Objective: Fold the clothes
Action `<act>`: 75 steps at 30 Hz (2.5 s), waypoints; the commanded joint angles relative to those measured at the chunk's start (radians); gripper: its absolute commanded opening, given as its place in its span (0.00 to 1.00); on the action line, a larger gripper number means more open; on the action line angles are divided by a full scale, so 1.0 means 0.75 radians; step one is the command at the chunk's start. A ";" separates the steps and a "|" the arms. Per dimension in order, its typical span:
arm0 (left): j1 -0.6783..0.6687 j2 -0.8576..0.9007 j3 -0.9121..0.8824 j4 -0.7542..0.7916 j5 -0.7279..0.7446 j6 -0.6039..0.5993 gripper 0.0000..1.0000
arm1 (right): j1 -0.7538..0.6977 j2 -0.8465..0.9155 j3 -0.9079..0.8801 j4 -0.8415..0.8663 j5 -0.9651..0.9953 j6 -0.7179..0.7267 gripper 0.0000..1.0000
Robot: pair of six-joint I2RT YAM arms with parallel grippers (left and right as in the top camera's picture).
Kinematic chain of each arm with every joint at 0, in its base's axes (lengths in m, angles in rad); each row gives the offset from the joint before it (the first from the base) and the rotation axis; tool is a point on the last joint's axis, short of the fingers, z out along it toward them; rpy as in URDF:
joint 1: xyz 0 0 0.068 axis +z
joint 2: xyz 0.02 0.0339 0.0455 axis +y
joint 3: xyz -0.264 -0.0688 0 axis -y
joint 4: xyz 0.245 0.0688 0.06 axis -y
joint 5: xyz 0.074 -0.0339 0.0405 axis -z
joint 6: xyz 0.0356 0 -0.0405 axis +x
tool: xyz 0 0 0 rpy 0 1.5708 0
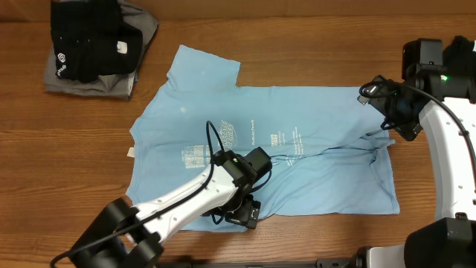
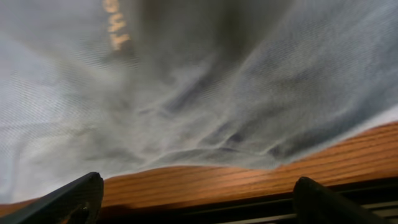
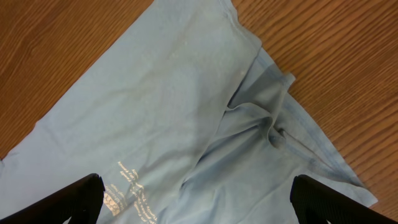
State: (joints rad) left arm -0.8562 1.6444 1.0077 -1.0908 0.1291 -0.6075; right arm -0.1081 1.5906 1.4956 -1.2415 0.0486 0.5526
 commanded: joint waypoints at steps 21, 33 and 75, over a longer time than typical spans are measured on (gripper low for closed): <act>-0.062 0.233 -0.031 0.054 -0.019 -0.012 1.00 | -0.007 0.102 -0.003 0.006 0.002 -0.014 1.00; -0.062 0.233 -0.031 -0.064 -0.044 -0.007 0.59 | -0.007 0.103 -0.003 0.015 0.002 -0.014 1.00; -0.109 0.234 0.015 0.092 0.025 0.102 0.93 | -0.007 0.261 -0.004 0.033 -0.008 -0.044 1.00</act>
State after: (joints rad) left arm -0.9512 1.8053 1.0420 -1.0389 0.1680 -0.5426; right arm -0.1108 1.7805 1.4956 -1.2186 0.0479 0.5228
